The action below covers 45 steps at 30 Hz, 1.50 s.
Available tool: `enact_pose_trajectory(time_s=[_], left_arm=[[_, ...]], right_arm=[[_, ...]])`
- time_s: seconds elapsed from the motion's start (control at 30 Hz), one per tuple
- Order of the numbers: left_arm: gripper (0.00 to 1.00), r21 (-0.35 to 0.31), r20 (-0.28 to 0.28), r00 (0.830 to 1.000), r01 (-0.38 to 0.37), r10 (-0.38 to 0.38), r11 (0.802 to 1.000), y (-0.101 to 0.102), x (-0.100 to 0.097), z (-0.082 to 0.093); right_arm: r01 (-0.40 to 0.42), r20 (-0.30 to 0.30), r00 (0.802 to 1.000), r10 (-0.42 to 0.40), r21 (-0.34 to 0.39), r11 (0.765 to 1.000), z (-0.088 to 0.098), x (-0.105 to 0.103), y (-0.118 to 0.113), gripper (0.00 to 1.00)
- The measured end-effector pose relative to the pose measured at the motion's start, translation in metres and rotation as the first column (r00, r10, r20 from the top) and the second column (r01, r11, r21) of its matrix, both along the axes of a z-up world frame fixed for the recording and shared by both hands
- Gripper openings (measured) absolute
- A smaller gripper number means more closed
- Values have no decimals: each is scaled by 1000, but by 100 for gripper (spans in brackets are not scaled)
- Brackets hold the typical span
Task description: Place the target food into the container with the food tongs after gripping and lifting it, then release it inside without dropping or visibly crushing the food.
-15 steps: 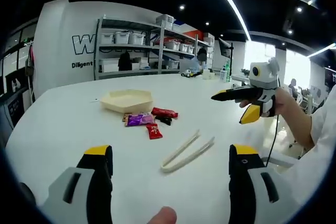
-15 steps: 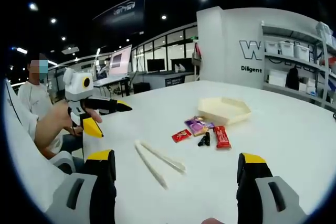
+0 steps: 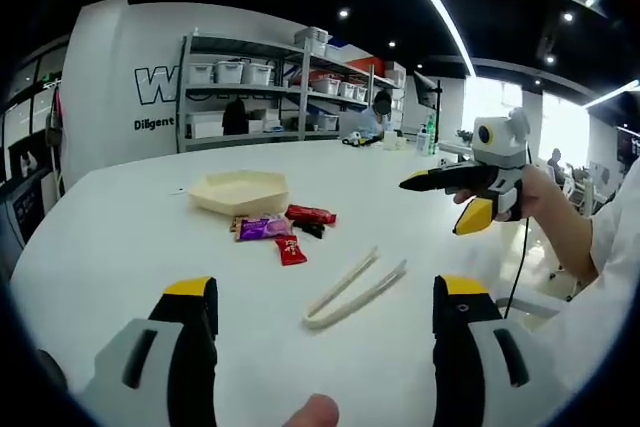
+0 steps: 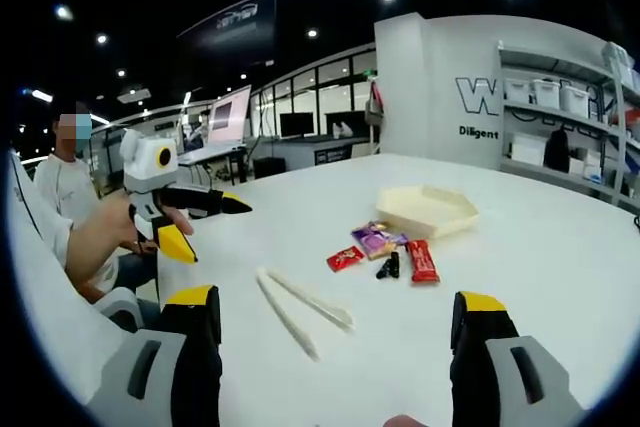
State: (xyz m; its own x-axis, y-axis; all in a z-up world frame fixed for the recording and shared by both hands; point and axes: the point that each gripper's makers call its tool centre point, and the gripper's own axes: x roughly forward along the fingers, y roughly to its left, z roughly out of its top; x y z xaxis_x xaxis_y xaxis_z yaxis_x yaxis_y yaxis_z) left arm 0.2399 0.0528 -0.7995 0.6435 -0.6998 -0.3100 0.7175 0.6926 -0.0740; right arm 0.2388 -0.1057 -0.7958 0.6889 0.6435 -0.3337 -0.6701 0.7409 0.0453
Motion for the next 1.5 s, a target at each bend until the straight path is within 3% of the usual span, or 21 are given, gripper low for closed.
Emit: enact_pose_trajectory(time_s=[1.5], left_arm=[[80,-3,-6,1000,12,-12,1000,0,-1,-5]], right_arm=[[-2,8,1000,2,6,1000,0,2,0,89]])
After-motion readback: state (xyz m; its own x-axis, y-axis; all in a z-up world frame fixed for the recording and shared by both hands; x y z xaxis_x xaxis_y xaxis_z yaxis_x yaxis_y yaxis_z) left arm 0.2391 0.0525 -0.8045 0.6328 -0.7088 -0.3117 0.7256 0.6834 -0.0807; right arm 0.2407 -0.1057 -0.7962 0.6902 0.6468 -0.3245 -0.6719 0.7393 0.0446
